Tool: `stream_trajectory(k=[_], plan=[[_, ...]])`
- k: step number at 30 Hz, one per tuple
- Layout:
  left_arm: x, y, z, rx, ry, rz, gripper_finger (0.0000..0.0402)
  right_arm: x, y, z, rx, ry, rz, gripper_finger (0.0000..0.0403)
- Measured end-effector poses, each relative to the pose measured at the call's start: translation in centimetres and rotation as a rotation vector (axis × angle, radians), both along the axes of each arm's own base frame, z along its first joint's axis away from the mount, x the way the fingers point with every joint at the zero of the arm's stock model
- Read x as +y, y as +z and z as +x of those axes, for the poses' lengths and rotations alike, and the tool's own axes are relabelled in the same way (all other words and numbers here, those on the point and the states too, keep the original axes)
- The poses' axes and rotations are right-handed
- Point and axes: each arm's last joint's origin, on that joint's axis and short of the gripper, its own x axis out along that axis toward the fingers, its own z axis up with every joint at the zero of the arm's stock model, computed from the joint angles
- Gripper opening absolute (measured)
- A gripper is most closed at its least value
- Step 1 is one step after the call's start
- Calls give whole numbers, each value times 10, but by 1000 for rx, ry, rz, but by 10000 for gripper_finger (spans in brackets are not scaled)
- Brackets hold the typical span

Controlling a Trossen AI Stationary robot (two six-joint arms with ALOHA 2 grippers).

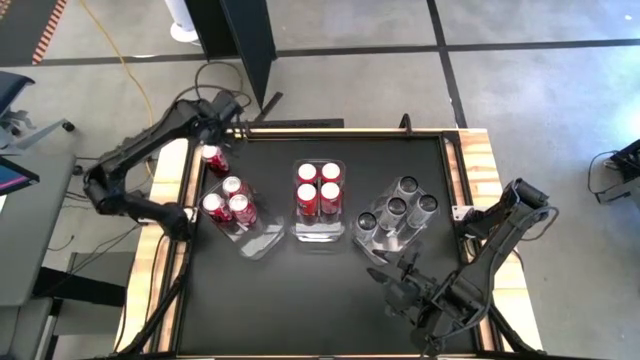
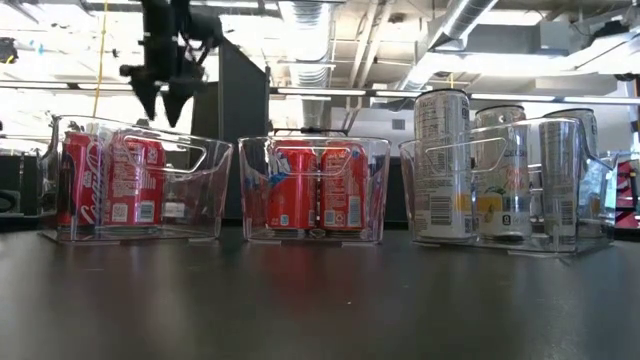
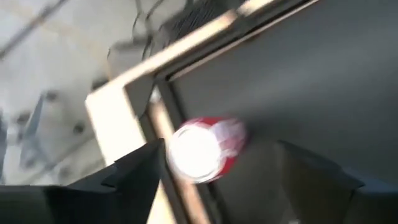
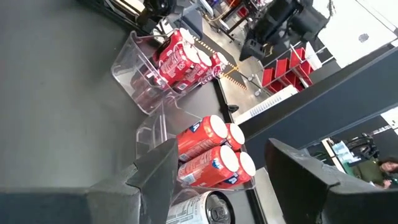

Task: Sort soda cans
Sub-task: Put the red soda can into the left transparent bin

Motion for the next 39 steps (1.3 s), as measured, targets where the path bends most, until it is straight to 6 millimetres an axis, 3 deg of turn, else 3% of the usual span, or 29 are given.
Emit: stream_trajectory(k=[5, 12, 16, 39], plan=[[28, -26, -16, 108, 187, -174, 347, 0, 0, -1, 1, 1, 2, 255], [50, -45, -8, 114, 256, -284, 396, 0, -4, -7, 6, -5, 16, 255], [55, -50, -12, 60, 274, -346, 399, 2, -5, -12, 10, 6, 16, 255], [58, -57, -14, 43, 293, -340, 399, 5, -5, -16, 2, 18, 29, 255]])
